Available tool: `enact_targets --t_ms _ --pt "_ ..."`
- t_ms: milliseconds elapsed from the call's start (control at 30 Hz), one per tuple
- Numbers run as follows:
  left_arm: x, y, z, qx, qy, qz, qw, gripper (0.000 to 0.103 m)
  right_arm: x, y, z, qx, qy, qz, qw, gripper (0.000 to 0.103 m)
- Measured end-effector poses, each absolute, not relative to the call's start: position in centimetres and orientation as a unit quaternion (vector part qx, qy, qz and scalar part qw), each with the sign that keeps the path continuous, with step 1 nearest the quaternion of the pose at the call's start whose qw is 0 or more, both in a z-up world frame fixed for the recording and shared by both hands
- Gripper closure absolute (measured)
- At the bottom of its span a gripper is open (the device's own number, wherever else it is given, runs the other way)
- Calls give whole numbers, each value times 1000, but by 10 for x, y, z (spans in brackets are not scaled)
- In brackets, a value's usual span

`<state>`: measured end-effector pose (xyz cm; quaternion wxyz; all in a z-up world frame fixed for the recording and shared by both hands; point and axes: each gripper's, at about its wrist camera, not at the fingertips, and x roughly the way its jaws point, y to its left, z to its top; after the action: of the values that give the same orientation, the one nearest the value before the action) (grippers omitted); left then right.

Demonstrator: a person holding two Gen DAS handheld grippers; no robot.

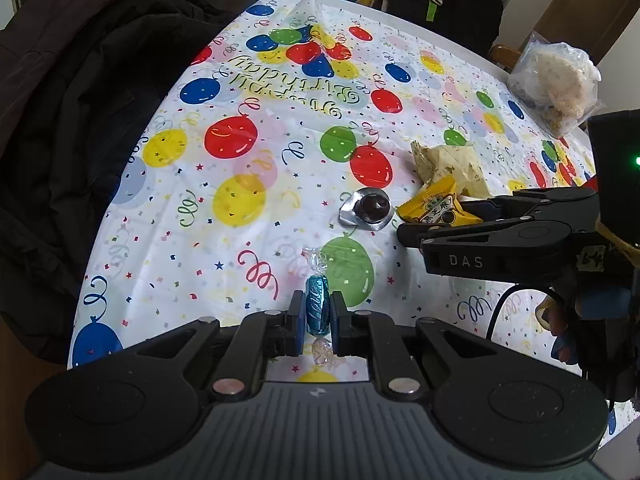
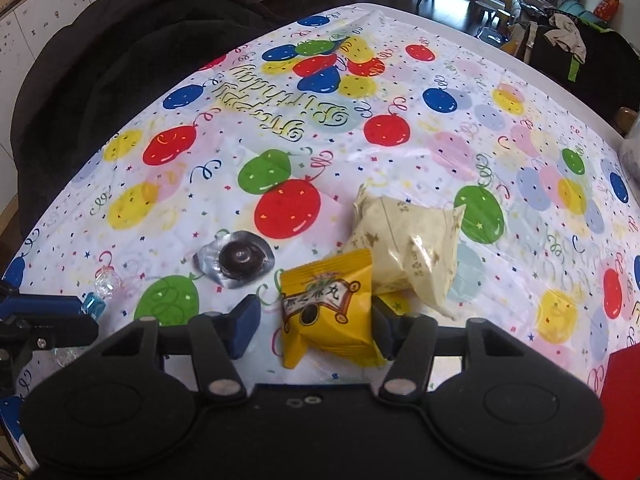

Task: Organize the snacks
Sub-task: 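Carry the lollipop and yellow packet into the box and open both tools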

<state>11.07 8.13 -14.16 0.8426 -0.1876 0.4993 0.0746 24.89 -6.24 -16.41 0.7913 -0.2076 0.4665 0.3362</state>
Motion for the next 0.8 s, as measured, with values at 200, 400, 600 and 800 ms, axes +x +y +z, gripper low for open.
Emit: enact_targets --t_ms 200,400,600,800 --pt "113 82 -141 -186 498 74 844 91 252 -67 -163 -192 468 337 794 59" --pt "116 79 -139 -182 497 71 845 91 250 -77 -160 -166 474 341 795 60" --pt "120 69 -132 -175 495 62 849 91 242 -96 -146 -137 479 351 793 77" --pt "126 54 -126 -166 492 53 853 91 238 -118 -137 -114 474 350 800 80"
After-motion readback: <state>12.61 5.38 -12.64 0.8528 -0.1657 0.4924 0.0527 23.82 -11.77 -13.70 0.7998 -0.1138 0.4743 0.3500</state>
